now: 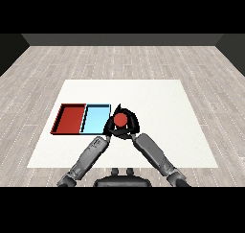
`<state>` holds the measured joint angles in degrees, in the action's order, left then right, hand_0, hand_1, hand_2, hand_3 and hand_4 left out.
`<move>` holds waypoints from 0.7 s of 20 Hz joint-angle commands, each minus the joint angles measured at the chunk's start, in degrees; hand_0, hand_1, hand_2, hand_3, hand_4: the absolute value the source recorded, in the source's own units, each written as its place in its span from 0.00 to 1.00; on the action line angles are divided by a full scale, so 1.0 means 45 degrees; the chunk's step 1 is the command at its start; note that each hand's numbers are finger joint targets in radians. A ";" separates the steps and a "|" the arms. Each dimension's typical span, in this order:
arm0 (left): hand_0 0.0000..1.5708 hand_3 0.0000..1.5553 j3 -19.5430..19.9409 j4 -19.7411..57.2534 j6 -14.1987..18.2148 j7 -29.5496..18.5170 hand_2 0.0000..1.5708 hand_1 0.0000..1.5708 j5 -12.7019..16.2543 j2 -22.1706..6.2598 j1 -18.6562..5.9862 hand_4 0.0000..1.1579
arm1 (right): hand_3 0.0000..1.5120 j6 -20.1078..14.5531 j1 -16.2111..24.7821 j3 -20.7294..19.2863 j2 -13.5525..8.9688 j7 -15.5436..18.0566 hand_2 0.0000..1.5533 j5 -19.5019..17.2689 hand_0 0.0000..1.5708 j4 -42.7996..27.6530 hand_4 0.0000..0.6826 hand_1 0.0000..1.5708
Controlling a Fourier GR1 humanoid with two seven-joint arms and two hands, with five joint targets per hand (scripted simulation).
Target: Pick the red can and put it in the red box
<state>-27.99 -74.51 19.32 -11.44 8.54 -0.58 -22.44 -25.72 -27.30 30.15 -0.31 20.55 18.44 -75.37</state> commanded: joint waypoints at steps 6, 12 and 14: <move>0.46 0.16 -0.1358 -0.0103 0.2584 0.0520 0.48 0.46 -0.0218 0.0119 -0.0341 0.59 | 0.93 0.0243 0.0051 -0.0093 0.0061 0.0199 0.94 -0.0074 0.97 -0.0354 0.76 0.97; 1.00 0.94 -0.0629 0.0294 0.1479 0.0847 0.98 1.00 -0.0043 0.0111 -0.0058 0.84 | 0.92 0.0383 -0.0336 -0.0015 0.0058 0.0627 0.93 0.0698 0.94 0.0161 0.78 0.94; 1.00 0.93 -0.1022 0.0307 0.2445 0.1314 0.98 1.00 -0.0354 0.0112 -0.0619 0.86 | 0.92 0.0290 0.0418 0.0101 0.0058 0.0875 0.93 0.0168 0.93 -0.0211 0.82 0.93</move>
<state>-30.87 -74.89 29.02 -7.84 8.37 -1.45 -24.44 -24.99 -26.59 29.96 -0.88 21.99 19.42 -76.30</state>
